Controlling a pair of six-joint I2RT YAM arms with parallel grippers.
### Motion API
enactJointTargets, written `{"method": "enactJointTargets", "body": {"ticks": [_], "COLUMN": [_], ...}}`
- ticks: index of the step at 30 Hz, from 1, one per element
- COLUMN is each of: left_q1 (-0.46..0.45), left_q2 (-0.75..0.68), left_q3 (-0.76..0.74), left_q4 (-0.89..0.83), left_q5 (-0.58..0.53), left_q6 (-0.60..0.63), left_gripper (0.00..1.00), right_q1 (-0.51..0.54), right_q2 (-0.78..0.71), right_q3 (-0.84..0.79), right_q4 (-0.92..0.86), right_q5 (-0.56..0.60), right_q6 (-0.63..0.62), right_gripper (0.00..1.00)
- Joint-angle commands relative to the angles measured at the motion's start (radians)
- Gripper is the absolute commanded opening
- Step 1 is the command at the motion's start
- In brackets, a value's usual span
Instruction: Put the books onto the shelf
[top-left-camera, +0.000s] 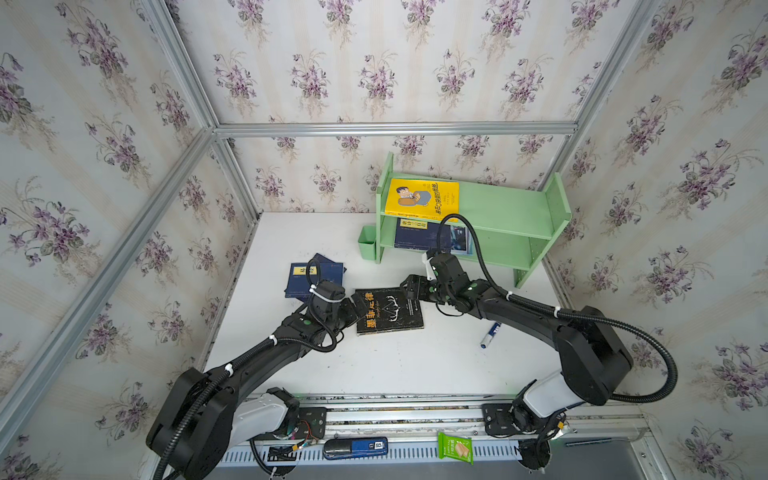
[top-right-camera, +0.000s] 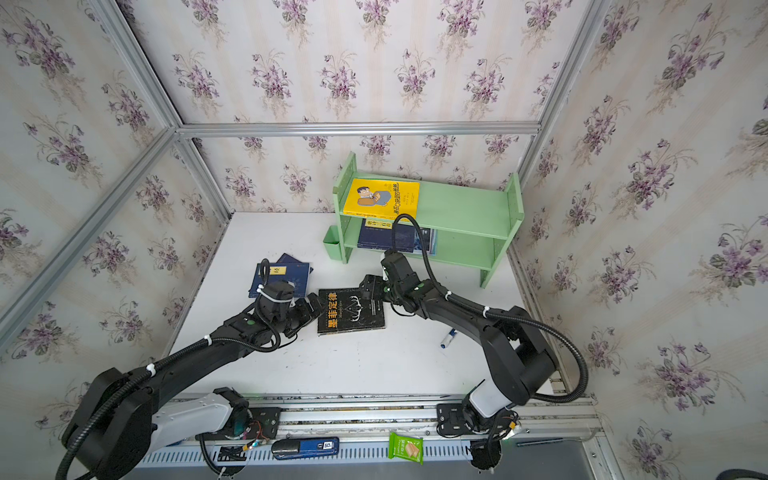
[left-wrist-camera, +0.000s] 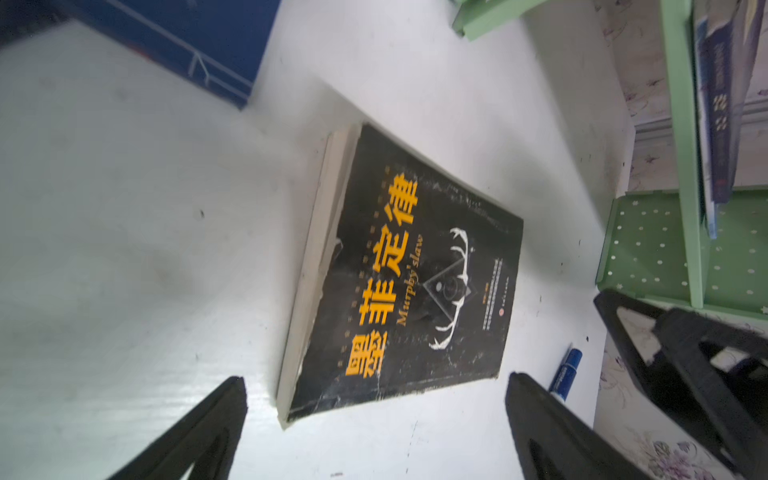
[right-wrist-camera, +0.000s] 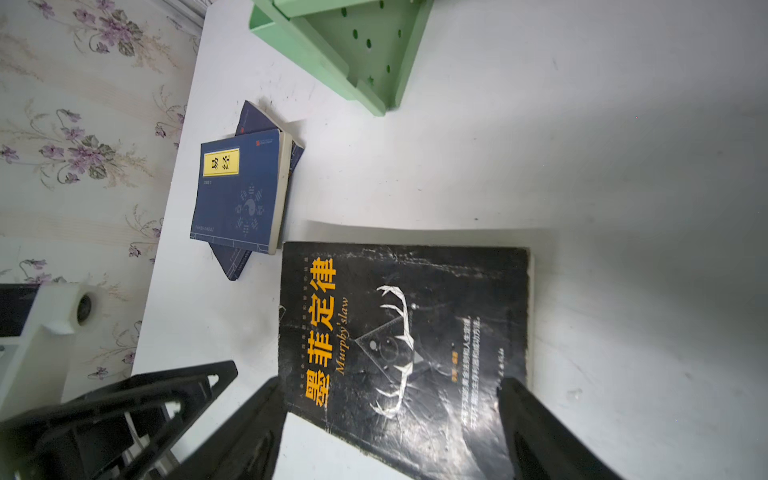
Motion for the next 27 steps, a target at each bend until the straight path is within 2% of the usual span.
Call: {"method": "enactJointTargets", "body": {"ticks": [1,7,14,20,27], "left_q1": [-0.045,-0.103,-0.124,-0.123,-0.102], "left_q2": [-0.012,0.052,0.173,0.206,0.229], "left_q3": [-0.018,-0.071,-0.110,-0.111,-0.109], "left_q4": [0.030,0.132,0.276,0.296,0.283], "left_q5": [0.064,0.111,0.111,0.062,0.008], "left_q6": [-0.059,-0.142,-0.218,-0.236,-0.235], "left_gripper": [0.99,0.99,0.99,0.99,0.99], "right_q1": [0.002,0.019,0.043,0.044,0.074], "right_q2": [0.049,0.145,0.231,0.322,0.330], "right_q3": [0.029,0.032,0.045,0.128,0.117], "right_q4": [0.078,0.247,0.359,0.245,0.110], "right_q5": [-0.015,-0.020,0.099,0.080,0.040], "right_q6": [-0.073,-0.096,-0.159,-0.178,-0.097], "right_gripper": [0.84,0.85,0.85,0.84,0.81]}}
